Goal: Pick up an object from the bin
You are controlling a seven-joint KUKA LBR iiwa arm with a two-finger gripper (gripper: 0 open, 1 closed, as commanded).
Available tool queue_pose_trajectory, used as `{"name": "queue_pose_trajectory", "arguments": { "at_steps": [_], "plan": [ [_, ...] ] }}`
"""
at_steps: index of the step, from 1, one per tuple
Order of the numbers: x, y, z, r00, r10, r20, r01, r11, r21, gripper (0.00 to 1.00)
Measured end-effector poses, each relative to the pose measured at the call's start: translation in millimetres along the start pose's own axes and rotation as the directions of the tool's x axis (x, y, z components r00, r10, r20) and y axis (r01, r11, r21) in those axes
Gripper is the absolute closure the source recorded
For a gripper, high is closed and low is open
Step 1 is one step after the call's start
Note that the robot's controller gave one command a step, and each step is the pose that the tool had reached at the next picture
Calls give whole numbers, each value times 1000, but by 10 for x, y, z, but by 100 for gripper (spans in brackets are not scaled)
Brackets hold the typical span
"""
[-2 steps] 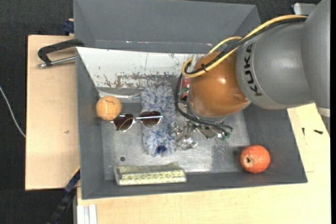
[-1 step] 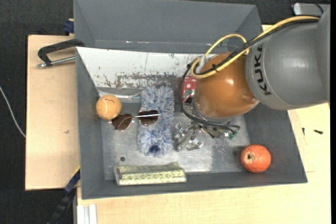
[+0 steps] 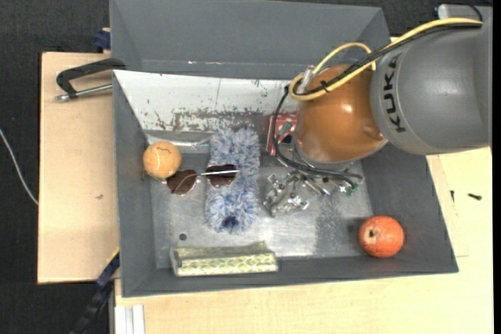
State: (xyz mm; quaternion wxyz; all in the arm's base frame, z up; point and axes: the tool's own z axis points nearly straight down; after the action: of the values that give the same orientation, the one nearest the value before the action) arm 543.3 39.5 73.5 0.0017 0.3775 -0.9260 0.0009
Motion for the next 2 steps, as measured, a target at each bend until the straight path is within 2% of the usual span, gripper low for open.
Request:
{"name": "queue_pose_trajectory", "arguments": {
  "at_steps": [1,2],
  "plan": [
    [-794,716,-281,992,126,10,-126,992,-2,0],
    [-787,708,-277,992,127,9,-127,992,-1,0]
  ]
}}
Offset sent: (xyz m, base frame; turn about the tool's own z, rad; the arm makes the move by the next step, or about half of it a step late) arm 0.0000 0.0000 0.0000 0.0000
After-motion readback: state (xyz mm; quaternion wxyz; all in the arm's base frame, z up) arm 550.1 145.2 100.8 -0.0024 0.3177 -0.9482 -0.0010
